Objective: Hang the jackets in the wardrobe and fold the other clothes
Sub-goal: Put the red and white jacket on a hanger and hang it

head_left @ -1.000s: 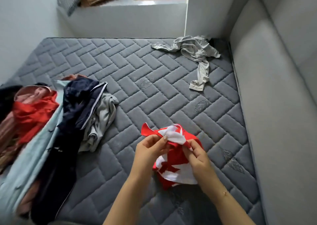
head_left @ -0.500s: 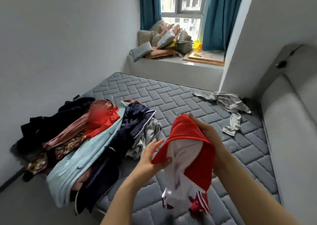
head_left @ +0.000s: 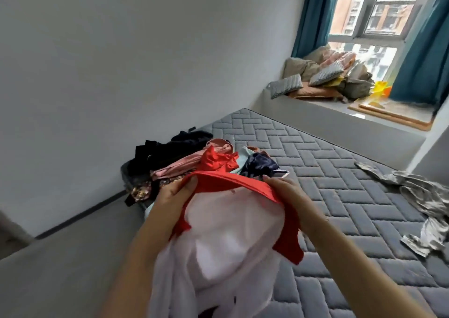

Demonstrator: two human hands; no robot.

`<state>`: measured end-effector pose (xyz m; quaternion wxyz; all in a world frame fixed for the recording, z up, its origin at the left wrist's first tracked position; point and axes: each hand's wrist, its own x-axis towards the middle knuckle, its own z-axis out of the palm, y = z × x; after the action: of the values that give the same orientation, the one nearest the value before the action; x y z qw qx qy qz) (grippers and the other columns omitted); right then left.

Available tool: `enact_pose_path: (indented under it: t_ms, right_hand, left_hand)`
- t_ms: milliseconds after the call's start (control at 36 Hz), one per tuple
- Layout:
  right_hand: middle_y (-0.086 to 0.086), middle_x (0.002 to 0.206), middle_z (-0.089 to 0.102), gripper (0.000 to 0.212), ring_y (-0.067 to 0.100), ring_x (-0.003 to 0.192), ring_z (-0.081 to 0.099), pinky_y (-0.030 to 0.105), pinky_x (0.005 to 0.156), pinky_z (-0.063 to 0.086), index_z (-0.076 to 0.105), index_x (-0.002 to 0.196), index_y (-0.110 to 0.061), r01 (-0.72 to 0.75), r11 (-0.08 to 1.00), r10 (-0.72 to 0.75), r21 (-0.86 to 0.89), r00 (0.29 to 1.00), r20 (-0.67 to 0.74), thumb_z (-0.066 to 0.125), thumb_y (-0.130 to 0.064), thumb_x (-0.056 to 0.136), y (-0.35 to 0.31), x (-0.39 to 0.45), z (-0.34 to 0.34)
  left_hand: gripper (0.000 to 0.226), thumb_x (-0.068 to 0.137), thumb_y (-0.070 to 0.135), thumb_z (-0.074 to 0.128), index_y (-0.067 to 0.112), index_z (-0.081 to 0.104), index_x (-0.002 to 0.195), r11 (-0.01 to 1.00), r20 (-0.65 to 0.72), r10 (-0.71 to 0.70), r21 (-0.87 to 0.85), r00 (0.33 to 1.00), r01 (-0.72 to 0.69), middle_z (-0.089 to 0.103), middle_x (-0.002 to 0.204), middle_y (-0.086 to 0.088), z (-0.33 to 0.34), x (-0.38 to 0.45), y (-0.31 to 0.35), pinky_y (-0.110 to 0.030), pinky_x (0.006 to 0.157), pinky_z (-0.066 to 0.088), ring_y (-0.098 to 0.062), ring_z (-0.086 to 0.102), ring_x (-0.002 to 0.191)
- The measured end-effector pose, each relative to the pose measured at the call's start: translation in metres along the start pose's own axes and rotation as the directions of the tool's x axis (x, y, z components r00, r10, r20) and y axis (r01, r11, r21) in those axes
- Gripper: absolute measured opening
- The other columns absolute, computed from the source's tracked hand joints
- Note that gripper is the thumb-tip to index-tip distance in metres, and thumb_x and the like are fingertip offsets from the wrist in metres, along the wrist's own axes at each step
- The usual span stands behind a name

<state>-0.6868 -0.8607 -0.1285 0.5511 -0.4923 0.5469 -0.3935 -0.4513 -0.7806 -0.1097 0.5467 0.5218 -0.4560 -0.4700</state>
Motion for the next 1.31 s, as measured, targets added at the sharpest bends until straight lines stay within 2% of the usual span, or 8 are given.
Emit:
enact_pose_path:
  t_ms: [83,250,417,528,861,972,1083,1306]
  right_hand:
    - [-0.009,0.063,0.059,0.032,0.003,0.059,0.053,0.019,0.059,0.042,0.062,0.088,-0.007,0.287,0.956,-0.294,0.064,0.941,0.169,0.056,-0.039,0.093,0.005,-0.014,0.042]
    - [-0.019,0.127,0.048,0.062,0.003,0.112,0.054,0.024,0.095,0.045,0.044,0.135,-0.036,0.66,0.693,-0.348,-0.29,0.659,0.667,0.07,-0.051,0.08,0.038,-0.03,0.125]
    - [-0.021,0.099,0.056,0.019,-0.003,0.085,0.054,0.023,0.078,0.045,0.058,0.108,-0.031,0.675,0.735,-0.492,-0.066,0.599,0.632,0.06,-0.025,0.091,0.038,-0.042,0.202]
    - [-0.016,0.055,0.047,0.029,-0.001,0.051,0.039,0.02,0.051,0.033,0.06,0.072,-0.021,0.504,0.862,-0.382,0.051,0.581,0.718,0.051,-0.012,0.098,0.027,-0.045,0.242]
    - [0.003,0.057,0.059,0.026,0.014,0.048,0.058,0.018,0.049,0.049,0.063,0.062,-0.014,-0.259,0.964,0.145,-0.065,0.304,0.942,0.061,-0.028,0.084,-0.067,-0.091,0.381]
    - [-0.005,0.042,0.043,0.046,0.006,0.037,0.045,0.014,0.039,0.04,0.046,0.047,-0.018,-0.252,0.963,0.17,-0.096,0.29,0.942,0.05,-0.022,0.093,-0.074,-0.116,0.446]
    - [0.005,0.06,0.061,0.042,0.015,0.057,0.063,0.023,0.055,0.055,0.065,0.059,-0.011,-0.266,0.939,0.252,-0.216,0.111,0.961,0.064,-0.046,0.082,-0.075,-0.144,0.501]
    - [0.01,0.067,0.068,0.029,0.021,0.059,0.068,0.029,0.054,0.056,0.072,0.066,-0.005,-0.226,0.919,0.332,-0.323,-0.001,0.943,0.073,-0.033,0.072,-0.056,-0.187,0.607]
  left_hand:
    - [0.02,0.071,0.047,0.065,0.038,0.078,0.084,0.999,-0.117,-0.005,0.033,0.993,0.009,0.076,0.087,0.006,-0.014,-0.006,0.02,-0.019,0.071,0.052,-0.006,0.071,0.081]
    - [0.026,0.088,0.027,0.067,0.01,0.071,0.068,0.992,-0.381,-0.104,0.024,0.919,0.123,0.065,0.072,-0.013,-0.044,-0.026,0.035,-0.039,0.076,0.047,-0.026,0.058,0.073]
    - [0.021,0.087,0.021,0.067,0.009,0.07,0.069,0.99,-0.551,-0.129,-0.018,0.824,0.143,0.069,0.067,-0.009,-0.089,-0.068,0.043,-0.029,0.065,0.05,-0.019,0.063,0.06]
    - [0.02,0.083,0.023,0.069,0.013,0.076,0.068,0.987,-0.617,-0.14,-0.022,0.774,0.161,0.072,0.07,-0.009,-0.137,-0.109,0.05,-0.025,0.064,0.054,-0.019,0.068,0.062]
    - [0.07,0.034,0.077,0.081,0.03,0.078,0.086,0.872,-0.529,-0.338,0.136,0.779,0.471,0.076,0.095,0.0,-0.279,-0.245,0.016,-0.026,0.08,0.053,-0.015,0.071,0.089]
    - [0.065,0.044,0.054,0.092,0.032,0.073,0.102,0.824,-0.391,-0.483,0.098,0.783,0.558,0.072,0.11,0.004,-0.317,-0.297,0.01,-0.025,0.09,0.051,-0.014,0.067,0.104]
    - [0.058,0.063,0.031,0.089,0.023,0.066,0.115,0.792,-0.384,-0.547,0.049,0.743,0.608,0.071,0.115,-0.001,-0.354,-0.347,0.007,-0.026,0.089,0.052,-0.019,0.066,0.108]
    - [0.07,0.042,0.031,0.093,0.012,0.071,0.106,0.886,-0.683,-0.45,-0.261,0.576,0.383,0.071,0.107,-0.017,-0.401,-0.43,-0.007,-0.029,0.076,0.057,-0.031,0.069,0.098]
